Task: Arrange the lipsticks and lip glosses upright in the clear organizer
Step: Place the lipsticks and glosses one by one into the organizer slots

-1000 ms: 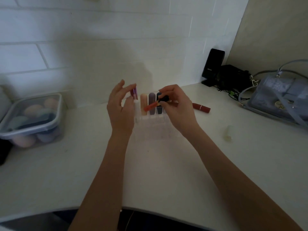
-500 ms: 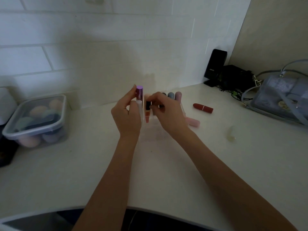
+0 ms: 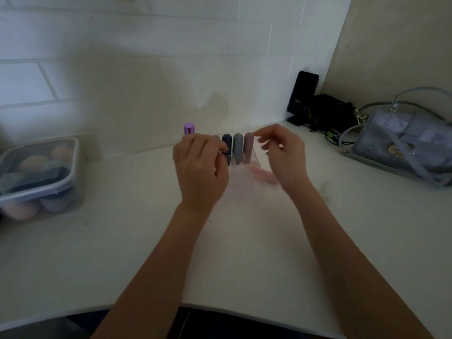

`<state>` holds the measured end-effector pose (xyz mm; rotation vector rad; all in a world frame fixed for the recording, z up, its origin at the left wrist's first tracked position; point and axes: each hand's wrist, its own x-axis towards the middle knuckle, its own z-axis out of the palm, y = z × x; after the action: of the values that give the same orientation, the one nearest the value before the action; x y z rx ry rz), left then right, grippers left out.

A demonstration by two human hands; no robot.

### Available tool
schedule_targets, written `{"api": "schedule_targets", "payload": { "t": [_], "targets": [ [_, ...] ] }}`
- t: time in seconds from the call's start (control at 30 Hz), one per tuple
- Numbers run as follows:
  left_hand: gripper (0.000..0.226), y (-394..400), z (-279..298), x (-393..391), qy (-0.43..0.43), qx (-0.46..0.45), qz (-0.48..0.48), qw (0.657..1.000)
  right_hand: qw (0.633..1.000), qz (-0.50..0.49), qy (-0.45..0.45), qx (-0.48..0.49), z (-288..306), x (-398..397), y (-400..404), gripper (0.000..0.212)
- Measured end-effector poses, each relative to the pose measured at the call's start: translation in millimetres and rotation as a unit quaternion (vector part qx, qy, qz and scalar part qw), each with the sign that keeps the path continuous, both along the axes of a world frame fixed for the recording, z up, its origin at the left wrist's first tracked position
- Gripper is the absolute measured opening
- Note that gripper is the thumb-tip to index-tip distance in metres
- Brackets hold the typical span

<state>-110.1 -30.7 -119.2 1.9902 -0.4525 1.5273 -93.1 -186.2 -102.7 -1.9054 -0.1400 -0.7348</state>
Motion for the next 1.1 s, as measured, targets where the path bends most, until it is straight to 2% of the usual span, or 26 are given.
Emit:
{"api": "schedule_targets", "payload": {
  "t": [0.07,0.13,0.2,0.37,0.43,0.5,0.6,0.67,0.73,0.83,0.93,1.0,1.07,1.1],
  "targets": [
    [0.017,-14,-2,-3,0.003,0.069,-0.044,0.997,0.988,-0.062,0.097,-0.1,-3,3,-28,0.037],
    [0.021,-25,-5,-2,0.028,0.123,-0.08,0.989,0.948,-0.056,0.218,-0.225,-10,4,-46,0.026],
    [0.024,-29,-7,2,0.07,0.148,-0.109,0.98,0.913,-0.003,0.288,-0.289,-20,6,-46,0.037],
    [0.024,-26,-11,3,0.14,0.141,-0.112,0.974,0.929,0.004,0.255,-0.27,-28,8,-33,0.032],
    [0.018,-25,-10,2,0.16,0.109,-0.097,0.976,0.946,0.015,0.228,-0.231,-23,6,-37,0.034],
    [0.017,-25,-8,3,0.173,0.072,-0.092,0.978,0.971,0.029,0.201,-0.125,-13,2,-40,0.034],
    [0.041,-28,-8,5,0.19,0.081,-0.096,0.974,0.966,0.124,0.225,0.027,-3,-2,-38,0.024],
    [0.06,-30,-12,5,0.215,0.123,-0.107,0.963,0.958,0.155,0.235,0.054,0,-4,-36,0.025],
    [0.068,-32,-15,6,0.242,0.151,-0.121,0.951,0.956,0.163,0.231,0.081,1,-5,-34,0.023],
    [0.058,-35,-17,10,0.264,0.166,-0.15,0.938,0.946,0.185,0.246,0.106,0,-6,-31,0.021],
    [0.043,-34,-17,13,0.267,0.138,-0.192,0.934,0.937,0.191,0.248,0.154,0,-3,-37,0.016],
    [0.034,-33,-18,14,0.262,0.11,-0.194,0.939,0.952,0.119,0.228,0.168,-2,6,-43,0.009],
    [0.03,-33,-18,13,0.247,0.051,-0.187,0.949,0.981,-0.057,0.185,0.03,-10,21,-52,0.017],
    [0.029,-33,-17,11,0.233,0.018,-0.178,0.956,0.975,-0.118,0.18,-0.061,-15,28,-57,0.024]
  ]
}}
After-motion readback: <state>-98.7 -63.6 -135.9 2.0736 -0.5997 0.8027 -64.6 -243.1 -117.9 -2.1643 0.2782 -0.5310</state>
